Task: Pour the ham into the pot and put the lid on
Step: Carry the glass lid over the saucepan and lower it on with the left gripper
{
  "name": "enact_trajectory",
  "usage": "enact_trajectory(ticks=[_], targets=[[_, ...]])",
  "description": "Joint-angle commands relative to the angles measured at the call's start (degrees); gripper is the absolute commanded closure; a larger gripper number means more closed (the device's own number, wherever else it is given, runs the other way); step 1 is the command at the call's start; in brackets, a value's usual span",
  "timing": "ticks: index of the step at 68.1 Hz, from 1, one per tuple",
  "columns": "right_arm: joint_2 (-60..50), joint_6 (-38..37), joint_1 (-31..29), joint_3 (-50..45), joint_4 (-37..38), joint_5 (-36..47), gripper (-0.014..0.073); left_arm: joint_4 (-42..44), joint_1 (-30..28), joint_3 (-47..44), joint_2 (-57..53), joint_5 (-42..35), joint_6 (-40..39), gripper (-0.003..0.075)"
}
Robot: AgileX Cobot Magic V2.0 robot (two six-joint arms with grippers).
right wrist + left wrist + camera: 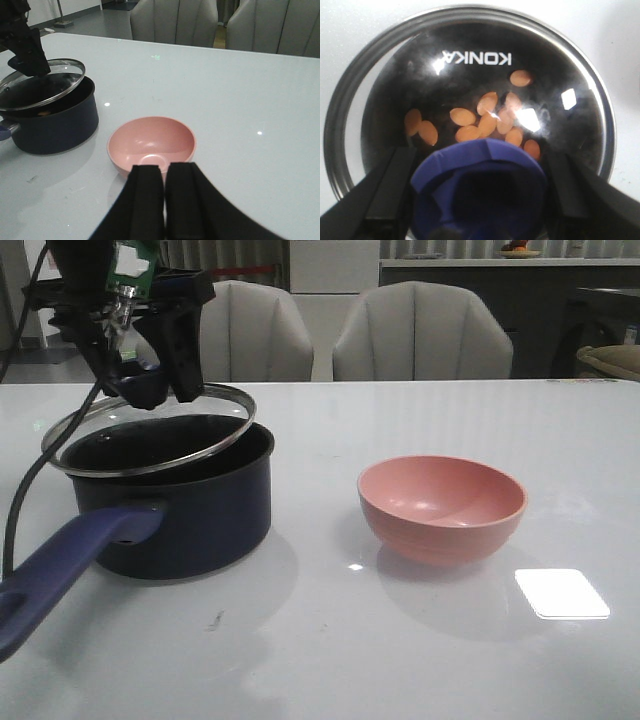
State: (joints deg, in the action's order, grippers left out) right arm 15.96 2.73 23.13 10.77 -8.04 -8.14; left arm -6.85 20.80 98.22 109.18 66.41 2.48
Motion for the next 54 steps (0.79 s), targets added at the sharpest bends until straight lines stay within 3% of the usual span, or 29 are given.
enact_trajectory(ticks=[1, 37, 43, 54], targets=[[0.34, 0.42, -0.03, 1.59, 0.38, 4.94, 0.0407, -2.13, 0.44, 2.09, -2.59, -3.16, -0.07, 0.0512], [0.34, 0.42, -0.03, 1.59, 0.38, 4.94, 0.0407, -2.58, 0.93, 2.09, -1.67, -3.46, -0.07, 0.0507], [0.34, 0.42, -0.03, 1.59, 0.38, 4.94, 0.0407, -2.58, 0.93, 2.09, -1.67, -3.46, -0.07, 0.0464], [0.34, 0.42, -0.03, 1.59, 0.38, 4.94, 0.0407, -2.58, 0.93, 2.09, -1.67, -2.89, -0.07, 0.0293]])
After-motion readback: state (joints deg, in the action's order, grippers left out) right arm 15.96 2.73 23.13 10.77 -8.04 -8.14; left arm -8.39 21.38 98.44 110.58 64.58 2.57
